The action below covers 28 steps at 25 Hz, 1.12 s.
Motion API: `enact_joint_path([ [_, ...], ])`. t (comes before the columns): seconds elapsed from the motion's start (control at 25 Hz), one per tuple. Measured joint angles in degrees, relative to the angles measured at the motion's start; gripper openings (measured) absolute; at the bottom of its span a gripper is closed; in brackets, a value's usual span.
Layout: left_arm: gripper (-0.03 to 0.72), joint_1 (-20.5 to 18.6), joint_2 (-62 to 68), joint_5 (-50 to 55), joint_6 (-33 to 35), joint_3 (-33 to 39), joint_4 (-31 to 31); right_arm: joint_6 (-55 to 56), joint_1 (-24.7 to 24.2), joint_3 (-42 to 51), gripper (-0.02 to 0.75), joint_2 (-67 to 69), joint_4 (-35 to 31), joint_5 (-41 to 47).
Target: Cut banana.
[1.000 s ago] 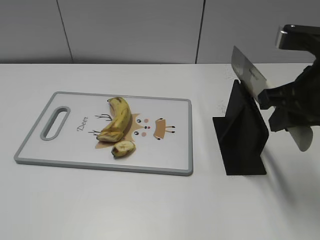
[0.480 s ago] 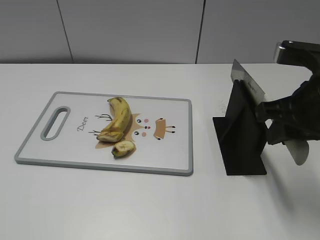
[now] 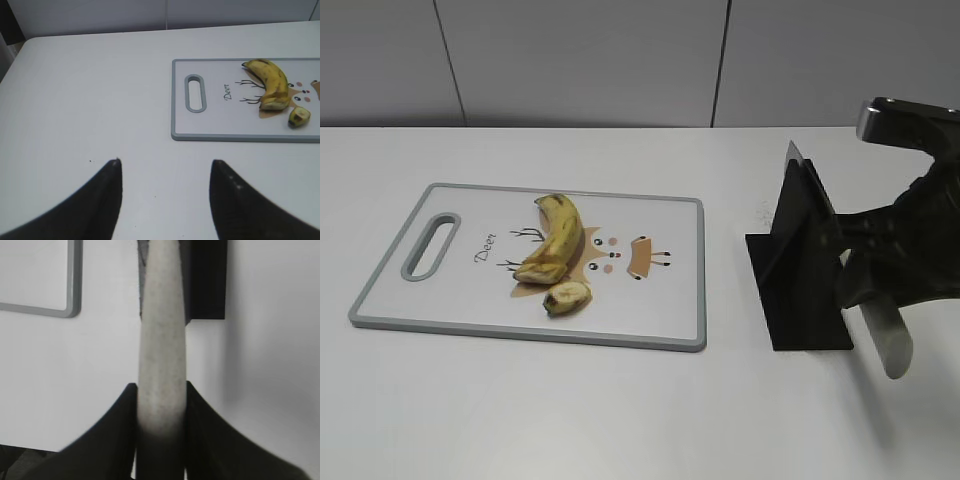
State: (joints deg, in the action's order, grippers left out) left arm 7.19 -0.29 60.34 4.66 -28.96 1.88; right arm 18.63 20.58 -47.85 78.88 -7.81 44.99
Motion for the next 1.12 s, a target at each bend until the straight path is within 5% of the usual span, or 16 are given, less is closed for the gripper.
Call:
enact_joint_path([
  [0.16, 0.538, 0.0, 0.0, 0.0, 0.0, 0.0, 0.0, -2.3, 0.0, 0.0, 0.519, -0.1, -1.2, -0.1],
  [0.28, 0.538, 0.0, 0.0, 0.0, 0.0, 0.0, 0.0, -4.5, 0.0, 0.0, 0.619, -1.4, -1.1, -0.1],
  [0.64, 0.537, 0.0, 0.0, 0.0, 0.0, 0.0, 0.1, -23.5, 0.0, 4.6, 0.633, -21.6, -0.5, 2.9],
  [1.12, 0.505, -0.2, 0.0, 0.0, 0.0, 0.0, 0.1, -28.8, 0.0, 22.8, 0.593, -59.3, -0.3, 7.7],
])
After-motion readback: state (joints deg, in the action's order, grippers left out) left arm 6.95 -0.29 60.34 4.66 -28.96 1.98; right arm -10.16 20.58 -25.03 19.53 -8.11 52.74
